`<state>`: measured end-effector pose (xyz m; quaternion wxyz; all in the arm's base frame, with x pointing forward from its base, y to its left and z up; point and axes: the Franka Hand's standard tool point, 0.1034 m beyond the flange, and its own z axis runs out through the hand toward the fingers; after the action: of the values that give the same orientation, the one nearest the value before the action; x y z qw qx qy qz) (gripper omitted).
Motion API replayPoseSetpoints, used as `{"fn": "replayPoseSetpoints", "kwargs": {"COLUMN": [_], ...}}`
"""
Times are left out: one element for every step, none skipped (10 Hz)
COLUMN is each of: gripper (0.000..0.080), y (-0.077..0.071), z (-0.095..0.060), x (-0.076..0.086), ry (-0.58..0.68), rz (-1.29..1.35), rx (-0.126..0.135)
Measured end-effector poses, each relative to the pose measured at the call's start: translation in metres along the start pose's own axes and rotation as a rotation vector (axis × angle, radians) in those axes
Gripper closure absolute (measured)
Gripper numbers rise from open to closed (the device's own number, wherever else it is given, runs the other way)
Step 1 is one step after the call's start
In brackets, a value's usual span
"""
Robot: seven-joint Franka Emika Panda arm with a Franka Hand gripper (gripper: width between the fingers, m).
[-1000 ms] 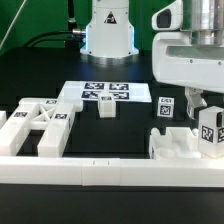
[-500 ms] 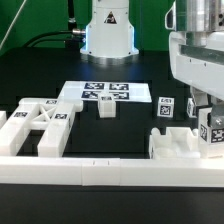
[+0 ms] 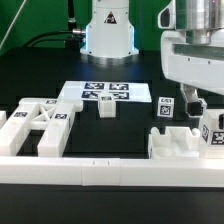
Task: Assemble chair
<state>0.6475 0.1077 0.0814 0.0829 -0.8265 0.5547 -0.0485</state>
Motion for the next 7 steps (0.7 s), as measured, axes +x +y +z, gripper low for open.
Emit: {"fn": "replayPoseSetpoints", "kwargs": {"gripper": [0.0154, 0.0154, 0.015, 0.015, 0.015, 0.015, 0.015], "y": [-0.001, -0.0021, -0.0022, -0.0027, -0.003, -0.0017, -0.0008], "z": [-0.0006, -0.0009, -0.001, -0.0015, -0.0022, -0.0026, -0.0032], "x": [-0.0027, -0.0033, -0.003, -0.0048, -0.0043, -0.0037, -0.0022], "ry": [-0.006, -0.006, -0.007, -0.015, -0.014, -0.014, -0.014], "rz": [-0.104, -0.203, -0.298, -0.368, -0.479, -0.595, -0.686], "rx": [-0.007, -0.005, -0.005, -0.016, -0.024, -0.043, -0.057]}}
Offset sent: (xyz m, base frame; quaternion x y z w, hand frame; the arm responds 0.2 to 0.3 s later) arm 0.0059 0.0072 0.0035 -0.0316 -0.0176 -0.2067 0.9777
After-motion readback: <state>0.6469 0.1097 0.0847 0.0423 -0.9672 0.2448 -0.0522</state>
